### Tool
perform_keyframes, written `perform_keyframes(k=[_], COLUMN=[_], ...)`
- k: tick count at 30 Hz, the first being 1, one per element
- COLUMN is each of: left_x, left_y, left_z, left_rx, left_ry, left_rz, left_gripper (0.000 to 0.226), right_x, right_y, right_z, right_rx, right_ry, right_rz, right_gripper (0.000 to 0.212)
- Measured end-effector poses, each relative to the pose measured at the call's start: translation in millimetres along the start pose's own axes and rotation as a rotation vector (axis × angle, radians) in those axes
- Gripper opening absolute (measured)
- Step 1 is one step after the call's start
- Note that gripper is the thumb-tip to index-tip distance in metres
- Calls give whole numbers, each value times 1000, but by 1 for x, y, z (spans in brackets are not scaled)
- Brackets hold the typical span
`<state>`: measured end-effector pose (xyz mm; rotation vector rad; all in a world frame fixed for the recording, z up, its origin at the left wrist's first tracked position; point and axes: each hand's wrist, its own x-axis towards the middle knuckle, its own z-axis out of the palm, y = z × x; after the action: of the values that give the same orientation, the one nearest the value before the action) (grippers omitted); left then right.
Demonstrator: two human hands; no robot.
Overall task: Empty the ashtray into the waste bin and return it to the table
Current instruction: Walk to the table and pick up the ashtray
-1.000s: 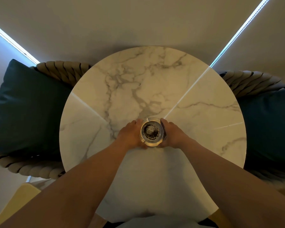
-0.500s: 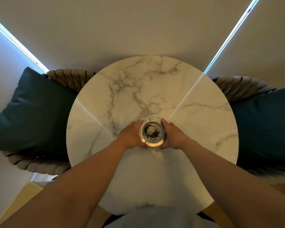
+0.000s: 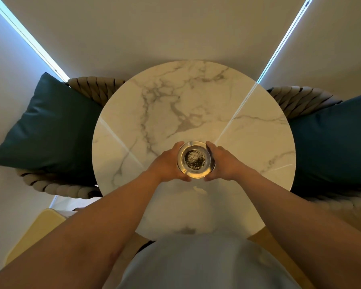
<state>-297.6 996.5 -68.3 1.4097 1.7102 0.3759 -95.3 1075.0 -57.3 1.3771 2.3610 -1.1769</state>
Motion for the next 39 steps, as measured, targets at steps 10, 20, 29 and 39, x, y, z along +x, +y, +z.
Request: perform_keyframes(k=[10, 20, 29, 39], left_x=[-29, -30, -30, -36], left_y=[-8, -8, -42, -47], left_z=[17, 19, -7, -2], left_rx=[0, 33, 96, 165], left_ry=[56, 165, -12, -4], left_rz=[-26, 3, 68, 49], left_gripper=[116, 116, 141, 124], right_x=[-18, -18, -17, -20], right_y=[-2, -10, -32, -29], right_z=[24, 32, 58, 70], right_rx=[-19, -30, 67, 66], right_ry=[18, 122, 152, 107], right_rz=[-12, -1, 42, 91], right_gripper=[123, 133, 131, 133])
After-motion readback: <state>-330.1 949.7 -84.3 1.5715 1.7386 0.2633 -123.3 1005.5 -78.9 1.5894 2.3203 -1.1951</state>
